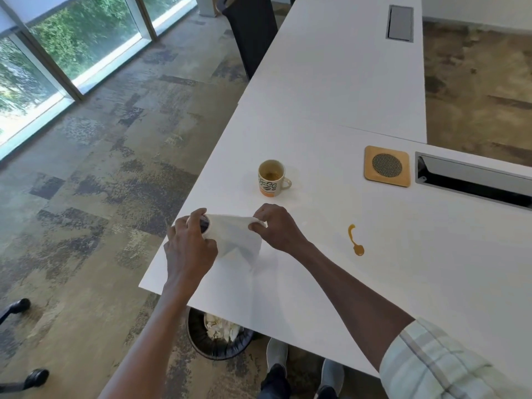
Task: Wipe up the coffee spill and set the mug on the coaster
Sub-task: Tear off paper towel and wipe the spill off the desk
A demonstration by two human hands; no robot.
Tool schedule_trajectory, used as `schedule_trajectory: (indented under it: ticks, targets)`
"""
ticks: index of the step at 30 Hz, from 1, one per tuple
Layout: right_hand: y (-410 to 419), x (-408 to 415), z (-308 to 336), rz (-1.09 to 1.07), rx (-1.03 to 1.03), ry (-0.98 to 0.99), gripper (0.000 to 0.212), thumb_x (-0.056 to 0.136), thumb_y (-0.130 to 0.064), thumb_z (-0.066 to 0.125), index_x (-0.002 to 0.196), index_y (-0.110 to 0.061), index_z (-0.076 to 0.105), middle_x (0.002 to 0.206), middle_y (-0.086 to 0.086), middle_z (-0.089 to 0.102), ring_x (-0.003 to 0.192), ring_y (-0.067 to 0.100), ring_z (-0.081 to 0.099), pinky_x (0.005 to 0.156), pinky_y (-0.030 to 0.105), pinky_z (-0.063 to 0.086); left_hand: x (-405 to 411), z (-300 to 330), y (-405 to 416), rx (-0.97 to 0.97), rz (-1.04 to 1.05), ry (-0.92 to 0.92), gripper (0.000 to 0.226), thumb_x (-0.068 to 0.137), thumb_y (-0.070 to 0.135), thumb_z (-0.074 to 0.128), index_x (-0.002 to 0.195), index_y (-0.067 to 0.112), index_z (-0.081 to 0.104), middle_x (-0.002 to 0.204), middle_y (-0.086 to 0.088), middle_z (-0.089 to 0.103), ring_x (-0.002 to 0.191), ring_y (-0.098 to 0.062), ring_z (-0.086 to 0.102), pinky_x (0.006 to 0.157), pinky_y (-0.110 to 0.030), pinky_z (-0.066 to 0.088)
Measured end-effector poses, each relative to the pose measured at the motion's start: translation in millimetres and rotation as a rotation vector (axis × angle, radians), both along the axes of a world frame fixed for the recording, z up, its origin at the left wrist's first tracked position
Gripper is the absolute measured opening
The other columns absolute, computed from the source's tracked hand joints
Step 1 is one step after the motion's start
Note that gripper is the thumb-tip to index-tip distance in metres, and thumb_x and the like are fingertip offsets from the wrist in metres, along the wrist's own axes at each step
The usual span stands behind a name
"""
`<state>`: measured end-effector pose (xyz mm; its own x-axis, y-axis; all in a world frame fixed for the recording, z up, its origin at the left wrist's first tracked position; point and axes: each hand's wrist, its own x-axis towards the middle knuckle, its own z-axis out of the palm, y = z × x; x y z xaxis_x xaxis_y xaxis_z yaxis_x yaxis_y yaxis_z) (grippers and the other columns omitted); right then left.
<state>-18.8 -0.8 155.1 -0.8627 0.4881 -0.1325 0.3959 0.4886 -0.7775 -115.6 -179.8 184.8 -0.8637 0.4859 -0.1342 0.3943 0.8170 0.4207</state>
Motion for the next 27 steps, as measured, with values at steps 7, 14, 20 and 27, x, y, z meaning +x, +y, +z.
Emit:
schedule_trajectory:
  ticks: [7,14,20,27]
  targets:
    - [10.7,10.7,1.3,-0.043,-0.041,-0.048,0.016,0.083,-0.021,0.069,0.087,-0.006,0.071,0.100,0.007,0.071,0.092,0.026,0.064,0.082,0.044,0.053,7.7,-2.5,4.6,0.000,0.018,0.014,0.057,0.090,0.041,0.067,0.141,0.026,0.046,0.143,-0.018,0.048,0.133,-0.044,0.041,0.101,-0.058,0.041]
    - [21.5,21.1,-1.9,-0.074,-0.041,-0.095,0.036,0.084,-0.020,0.067,0.053,-0.016,0.050,0.056,0.000,0.051,0.062,0.023,0.047,0.056,0.032,0.032,-4.1,-10.3,-1.0,0.136,-0.022,-0.102,0.062,0.084,0.008,0.067,0.141,0.018,0.045,0.133,-0.014,0.050,0.119,-0.036,0.053,0.097,-0.049,0.047]
    - [26.1,22.7,-9.8,-0.122,-0.078,-0.061,0.016,0.087,-0.025,0.070,0.078,-0.012,0.072,0.063,-0.001,0.058,0.064,0.016,0.048,0.053,0.020,0.031,-25.0,-15.5,-2.8,0.196,-0.041,-0.191,0.062,0.080,0.002,0.067,0.137,0.018,0.050,0.123,-0.003,0.050,0.104,-0.023,0.055,0.089,-0.034,0.044]
    - [23.4,17.2,-19.1,-0.206,-0.133,-0.022,0.013,0.086,-0.020,0.074,0.092,-0.010,0.078,0.057,-0.010,0.056,0.063,0.016,0.048,0.064,0.026,0.038,-44.6,-10.7,1.1,0.195,-0.038,-0.254,0.055,0.077,-0.002,0.063,0.128,0.018,0.056,0.128,-0.004,0.053,0.101,-0.019,0.051,0.083,-0.033,0.041]
